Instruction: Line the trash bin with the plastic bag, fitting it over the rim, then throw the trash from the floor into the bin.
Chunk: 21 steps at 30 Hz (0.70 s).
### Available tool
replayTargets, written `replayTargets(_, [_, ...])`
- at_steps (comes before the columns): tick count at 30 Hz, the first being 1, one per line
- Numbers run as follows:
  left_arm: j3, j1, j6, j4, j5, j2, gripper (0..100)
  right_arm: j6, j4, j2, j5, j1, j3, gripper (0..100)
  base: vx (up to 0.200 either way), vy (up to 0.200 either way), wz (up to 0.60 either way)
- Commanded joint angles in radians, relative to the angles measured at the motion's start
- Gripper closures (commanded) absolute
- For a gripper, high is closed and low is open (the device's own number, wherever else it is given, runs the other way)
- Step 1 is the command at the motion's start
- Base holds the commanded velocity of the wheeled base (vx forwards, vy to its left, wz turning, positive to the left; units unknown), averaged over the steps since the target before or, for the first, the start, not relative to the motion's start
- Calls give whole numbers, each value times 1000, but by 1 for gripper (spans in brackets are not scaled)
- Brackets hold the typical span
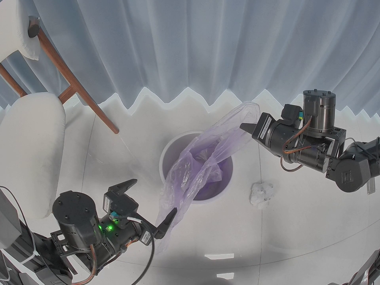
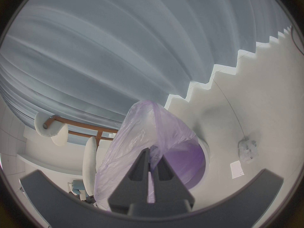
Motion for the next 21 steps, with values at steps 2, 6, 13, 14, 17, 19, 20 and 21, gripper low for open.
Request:
replayTargets(2, [-30, 8, -7, -1, 0, 75, 0, -2, 1, -20, -1, 15, -1, 100, 0, 0, 0])
replayTargets(6, [-50, 45, -7, 1, -9, 88, 0, -2, 1, -36, -3, 16, 3, 100, 0, 0, 0])
replayTargets(13, [-154, 94, -41, 71, -16, 95, 100, -2, 4, -63, -3, 15, 11, 100, 0, 0, 0])
replayTargets(14, [-178, 100, -60, 104, -16, 89, 100, -2, 4, -65, -3, 15, 12, 100, 0, 0, 0])
replayTargets(17, [-257, 106, -133, 243, -29, 37, 100, -2, 3, -63, 0, 9, 19, 100, 0, 0, 0])
replayTargets(19, [-295, 110, -166, 326, -47, 8, 100, -2, 3, -62, 6, 7, 20, 100, 0, 0, 0])
replayTargets(20, [-340, 125, -203, 400, -79, -17, 100, -5, 3, -60, 19, 4, 16, 100, 0, 0, 0])
replayTargets(21, [-355, 131, -214, 421, -92, -23, 100, -8, 4, -62, 26, -1, 14, 100, 0, 0, 0])
